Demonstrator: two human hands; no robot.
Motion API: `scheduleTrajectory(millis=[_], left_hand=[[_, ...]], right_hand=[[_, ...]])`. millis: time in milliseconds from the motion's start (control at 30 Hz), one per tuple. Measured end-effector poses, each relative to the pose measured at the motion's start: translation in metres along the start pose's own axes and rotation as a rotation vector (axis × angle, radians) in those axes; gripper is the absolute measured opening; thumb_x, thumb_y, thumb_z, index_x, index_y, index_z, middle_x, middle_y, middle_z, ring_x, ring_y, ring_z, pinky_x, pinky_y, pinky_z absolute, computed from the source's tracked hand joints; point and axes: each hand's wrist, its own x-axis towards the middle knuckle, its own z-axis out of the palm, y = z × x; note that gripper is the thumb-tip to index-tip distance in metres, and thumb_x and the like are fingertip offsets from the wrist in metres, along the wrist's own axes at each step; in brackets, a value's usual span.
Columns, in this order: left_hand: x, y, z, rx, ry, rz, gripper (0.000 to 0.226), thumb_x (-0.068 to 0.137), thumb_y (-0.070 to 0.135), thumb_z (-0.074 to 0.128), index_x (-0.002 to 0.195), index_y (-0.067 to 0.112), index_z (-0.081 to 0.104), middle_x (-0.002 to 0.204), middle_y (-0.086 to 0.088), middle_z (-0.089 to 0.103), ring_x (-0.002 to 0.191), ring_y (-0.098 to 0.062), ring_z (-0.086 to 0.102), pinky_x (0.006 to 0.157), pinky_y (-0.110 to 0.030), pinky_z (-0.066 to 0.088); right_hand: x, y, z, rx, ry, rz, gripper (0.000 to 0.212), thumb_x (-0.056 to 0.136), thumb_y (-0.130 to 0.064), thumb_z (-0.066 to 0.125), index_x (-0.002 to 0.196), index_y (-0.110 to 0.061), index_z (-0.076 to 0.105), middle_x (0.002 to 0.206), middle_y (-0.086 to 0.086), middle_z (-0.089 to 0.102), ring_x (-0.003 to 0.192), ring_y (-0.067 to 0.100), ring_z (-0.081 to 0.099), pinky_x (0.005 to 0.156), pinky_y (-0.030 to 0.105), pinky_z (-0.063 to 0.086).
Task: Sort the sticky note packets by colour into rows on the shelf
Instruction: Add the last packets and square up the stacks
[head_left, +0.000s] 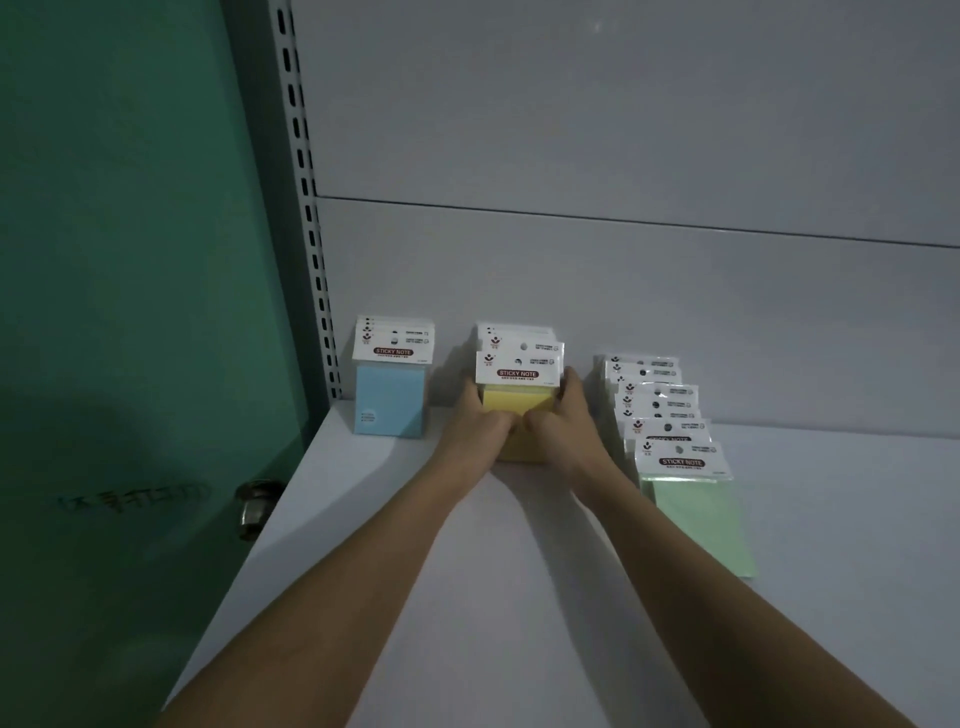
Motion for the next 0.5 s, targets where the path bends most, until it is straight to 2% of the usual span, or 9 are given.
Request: scheduleTrajectory(millis=[33,67,100,133,167,233,300,400,500], left_hand=[[-0.001,0.006,-0.001,0.024,0.028,0.003,0.075,0.070,0.008,0.055,0.142,0.016,0.036,0.127,-0.003,0.060,0.115,-0.022,0.057,0.089,-0.034,0.049],[-0.003,0.015,-0.001,0.047,0.078,0.006,0.078,0.076,0.007,0.054,0.149,0.016,0.027,0.140,-0.005,0.051,0.126,-0.025,0.049,0.100,-0.038,0.045],[-0.007,0.027,-0.001,0.069,0.135,0.016,0.080,0.082,0.005,0.051,0.153,0.017,0.016,0.151,-0.005,0.038,0.135,-0.026,0.040,0.107,-0.038,0.039],[-0.013,0.038,0.000,0.082,0.192,0.049,0.081,0.086,0.003,0.047,0.154,0.020,0.008,0.157,-0.003,0.028,0.140,-0.024,0.034,0.111,-0.038,0.034],[-0.017,0.047,0.002,0.082,0.245,0.112,0.081,0.087,0.003,0.046,0.155,0.023,0.006,0.159,-0.001,0.023,0.142,-0.022,0.030,0.113,-0.039,0.032],[-0.025,0.066,0.008,0.058,0.289,0.247,0.078,0.088,0.002,0.045,0.154,0.026,0.010,0.160,0.004,0.020,0.143,-0.017,0.028,0.114,-0.034,0.031],[-0.033,0.079,0.022,-0.008,0.218,0.318,0.073,0.088,-0.003,0.044,0.152,0.021,0.020,0.158,0.002,0.028,0.142,-0.013,0.030,0.111,-0.025,0.029],[-0.053,0.075,0.052,-0.055,0.010,0.252,0.063,0.090,-0.004,0.050,0.148,0.010,0.031,0.151,-0.006,0.039,0.137,-0.018,0.040,0.113,-0.034,0.033],[-0.074,0.046,0.078,0.084,-0.235,0.097,0.080,0.086,0.011,0.066,0.152,0.017,0.020,0.145,0.009,0.038,0.134,-0.012,0.038,0.103,-0.029,0.033]], right_hand=[[0.000,-0.005,-0.005,-0.011,0.037,-0.021,0.046,0.082,0.010,0.045,0.123,-0.010,0.041,0.113,-0.002,0.059,0.103,0.002,0.056,0.070,-0.005,0.039],[-0.001,-0.011,-0.010,-0.043,0.070,-0.050,0.048,0.086,0.005,0.046,0.131,-0.010,0.038,0.124,-0.002,0.056,0.115,0.003,0.053,0.086,-0.003,0.037],[-0.003,-0.020,-0.018,-0.078,0.098,-0.076,0.057,0.088,0.000,0.046,0.143,-0.011,0.030,0.141,0.001,0.047,0.131,0.008,0.043,0.105,0.009,0.032],[-0.003,-0.027,-0.026,-0.120,0.108,-0.110,0.066,0.089,-0.002,0.046,0.150,-0.012,0.021,0.154,0.003,0.032,0.142,0.013,0.030,0.117,0.024,0.025],[-0.006,-0.037,-0.037,-0.150,0.109,-0.149,0.071,0.089,-0.003,0.046,0.153,-0.012,0.015,0.159,0.003,0.024,0.146,0.016,0.023,0.120,0.033,0.021],[-0.007,-0.050,-0.063,-0.183,0.127,-0.199,0.071,0.088,-0.002,0.046,0.153,-0.012,0.018,0.158,0.004,0.025,0.145,0.017,0.025,0.119,0.035,0.023],[-0.010,-0.059,-0.093,-0.206,0.122,-0.201,0.065,0.088,-0.002,0.048,0.150,-0.011,0.028,0.153,0.006,0.035,0.140,0.017,0.035,0.115,0.034,0.031],[-0.024,-0.054,-0.136,-0.269,0.017,-0.133,0.060,0.090,-0.005,0.054,0.146,-0.010,0.034,0.146,0.006,0.043,0.134,0.020,0.044,0.107,0.041,0.042],[-0.044,-0.026,-0.177,-0.297,-0.127,0.035,0.069,0.088,-0.009,0.066,0.147,-0.010,0.030,0.144,0.008,0.044,0.124,0.023,0.050,0.095,0.036,0.047]])
